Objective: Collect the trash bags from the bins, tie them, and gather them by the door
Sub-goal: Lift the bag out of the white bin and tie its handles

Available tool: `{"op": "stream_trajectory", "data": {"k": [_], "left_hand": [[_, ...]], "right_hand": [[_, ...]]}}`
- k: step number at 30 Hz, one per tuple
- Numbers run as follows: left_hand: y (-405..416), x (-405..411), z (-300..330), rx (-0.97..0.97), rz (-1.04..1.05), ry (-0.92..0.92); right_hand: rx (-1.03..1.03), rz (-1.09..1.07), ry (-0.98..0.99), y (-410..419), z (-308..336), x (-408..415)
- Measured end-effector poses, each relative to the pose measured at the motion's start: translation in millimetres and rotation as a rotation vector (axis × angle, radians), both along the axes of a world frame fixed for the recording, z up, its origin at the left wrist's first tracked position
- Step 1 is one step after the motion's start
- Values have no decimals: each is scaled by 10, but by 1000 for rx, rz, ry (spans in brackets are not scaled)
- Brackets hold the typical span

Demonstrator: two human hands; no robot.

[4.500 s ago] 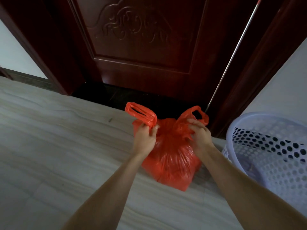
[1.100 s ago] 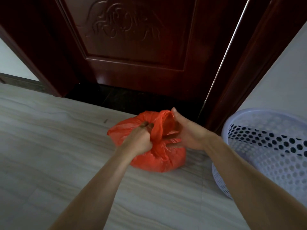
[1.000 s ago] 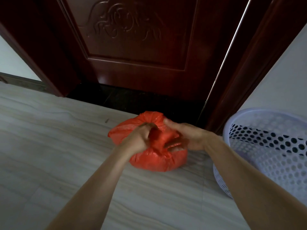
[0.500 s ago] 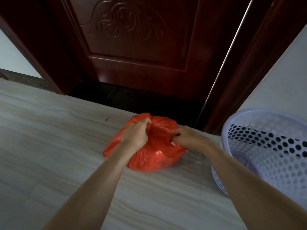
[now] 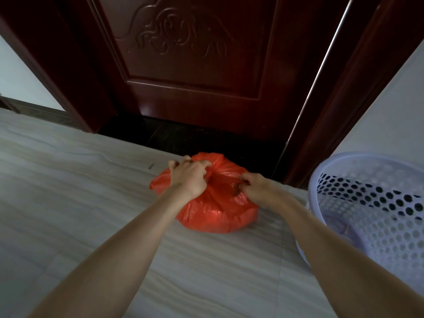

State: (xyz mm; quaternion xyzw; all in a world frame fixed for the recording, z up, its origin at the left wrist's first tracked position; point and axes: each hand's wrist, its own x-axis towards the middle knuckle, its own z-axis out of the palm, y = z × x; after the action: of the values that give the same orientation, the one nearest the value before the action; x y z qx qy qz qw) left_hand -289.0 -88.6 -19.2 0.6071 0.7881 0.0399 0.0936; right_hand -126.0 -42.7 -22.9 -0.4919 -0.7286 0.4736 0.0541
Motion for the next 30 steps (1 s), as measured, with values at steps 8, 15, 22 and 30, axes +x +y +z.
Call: {"op": "stream_trajectory", "data": {"k": [8,15,22,30], "left_hand": [[-233,-103,-153,141,-133,-178],[-339,-98,-299,237,-205,-250],[-454,-210,-359,333,-57,-431],[-645,-377,-550,372,-142,-385]], "right_hand": [[-253,-9,131,-13,-68,6],[-98,212,-190,-73,-74,-2],[495,212,-429,-223,-222,21],[681,249,-575,-175,-347,32]]}}
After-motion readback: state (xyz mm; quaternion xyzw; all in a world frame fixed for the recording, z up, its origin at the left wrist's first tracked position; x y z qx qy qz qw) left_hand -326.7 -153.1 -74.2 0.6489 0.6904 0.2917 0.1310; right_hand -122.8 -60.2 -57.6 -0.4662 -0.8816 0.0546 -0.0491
